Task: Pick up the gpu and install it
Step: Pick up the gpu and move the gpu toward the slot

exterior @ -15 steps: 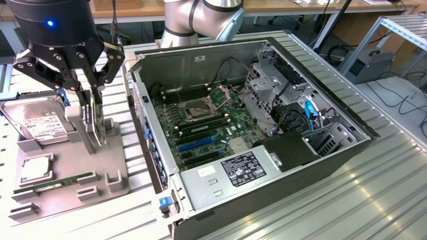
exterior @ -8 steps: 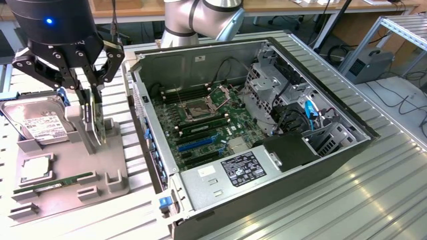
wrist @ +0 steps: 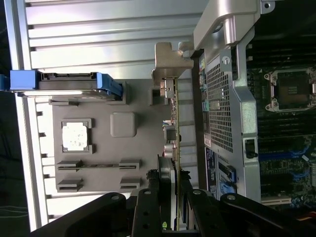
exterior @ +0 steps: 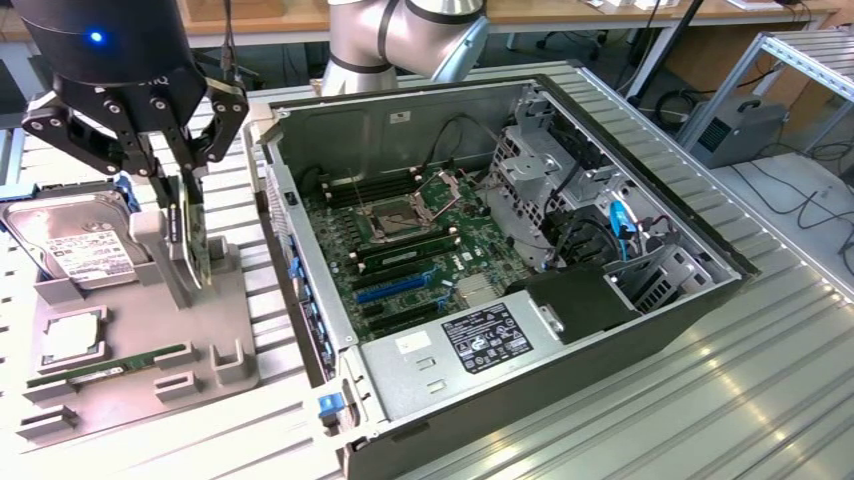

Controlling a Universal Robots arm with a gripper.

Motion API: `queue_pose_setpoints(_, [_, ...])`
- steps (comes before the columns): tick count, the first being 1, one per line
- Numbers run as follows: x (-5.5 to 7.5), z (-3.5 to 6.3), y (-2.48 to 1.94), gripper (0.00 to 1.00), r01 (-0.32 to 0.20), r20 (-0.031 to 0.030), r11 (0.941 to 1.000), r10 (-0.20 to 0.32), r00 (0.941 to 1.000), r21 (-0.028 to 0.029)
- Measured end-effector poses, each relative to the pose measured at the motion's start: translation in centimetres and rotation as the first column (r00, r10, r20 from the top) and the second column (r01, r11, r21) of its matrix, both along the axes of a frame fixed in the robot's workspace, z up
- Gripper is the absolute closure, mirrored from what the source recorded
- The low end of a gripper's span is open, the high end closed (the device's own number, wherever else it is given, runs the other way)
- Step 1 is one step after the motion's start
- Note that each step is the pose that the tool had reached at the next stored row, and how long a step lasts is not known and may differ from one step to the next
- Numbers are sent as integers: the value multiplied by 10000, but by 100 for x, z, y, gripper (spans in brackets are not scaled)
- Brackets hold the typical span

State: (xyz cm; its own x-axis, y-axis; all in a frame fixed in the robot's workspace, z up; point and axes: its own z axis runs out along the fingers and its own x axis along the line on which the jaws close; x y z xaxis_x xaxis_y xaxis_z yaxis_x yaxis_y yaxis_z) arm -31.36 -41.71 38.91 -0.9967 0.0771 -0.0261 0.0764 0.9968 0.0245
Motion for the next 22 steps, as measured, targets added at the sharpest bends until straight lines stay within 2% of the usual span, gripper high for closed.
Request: queue_pose_setpoints(22, [0,85,0,73,0,1,10000,0,10000,0])
